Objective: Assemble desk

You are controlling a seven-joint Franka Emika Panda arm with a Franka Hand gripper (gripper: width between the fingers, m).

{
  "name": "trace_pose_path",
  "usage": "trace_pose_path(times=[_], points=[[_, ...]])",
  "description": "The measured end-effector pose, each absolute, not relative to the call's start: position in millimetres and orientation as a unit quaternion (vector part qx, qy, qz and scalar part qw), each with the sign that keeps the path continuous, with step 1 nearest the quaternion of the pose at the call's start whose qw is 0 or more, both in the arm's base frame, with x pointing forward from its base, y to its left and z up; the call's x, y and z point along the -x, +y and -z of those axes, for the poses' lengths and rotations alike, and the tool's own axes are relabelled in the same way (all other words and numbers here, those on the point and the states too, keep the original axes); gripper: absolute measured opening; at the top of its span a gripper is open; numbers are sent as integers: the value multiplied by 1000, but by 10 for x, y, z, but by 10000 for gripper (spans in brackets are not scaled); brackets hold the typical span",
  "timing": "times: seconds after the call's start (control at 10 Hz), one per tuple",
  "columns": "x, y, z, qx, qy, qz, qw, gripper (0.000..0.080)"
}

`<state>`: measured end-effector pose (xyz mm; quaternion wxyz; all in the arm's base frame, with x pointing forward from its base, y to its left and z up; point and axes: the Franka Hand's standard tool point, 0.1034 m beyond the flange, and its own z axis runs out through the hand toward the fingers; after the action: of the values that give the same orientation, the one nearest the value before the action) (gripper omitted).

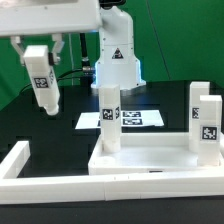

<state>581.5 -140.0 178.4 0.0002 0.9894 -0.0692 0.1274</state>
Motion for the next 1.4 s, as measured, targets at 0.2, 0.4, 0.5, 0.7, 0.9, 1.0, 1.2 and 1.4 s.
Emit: trace_pose_path(times=[0.2,0.4,0.5,0.7,0.9,1.0,1.2,1.4], points=[[-6059,-929,-1723,-976,-100,-191,3,288],[-6262,-594,-1772,-964,-110,-243,3,288],[-6236,-476,-1721,-965,-122,-234,-5,288],[-6236,-536,-1719,-960,-113,-256,10,288],[-6236,-532,-1716,-960,-113,-256,10,288],[-6238,-536,-1709,-959,-113,-261,13,288],[-6200,-576,-1588,-948,-108,-297,38,288],[-6185,-679,-1598,-943,-113,-310,48,288]])
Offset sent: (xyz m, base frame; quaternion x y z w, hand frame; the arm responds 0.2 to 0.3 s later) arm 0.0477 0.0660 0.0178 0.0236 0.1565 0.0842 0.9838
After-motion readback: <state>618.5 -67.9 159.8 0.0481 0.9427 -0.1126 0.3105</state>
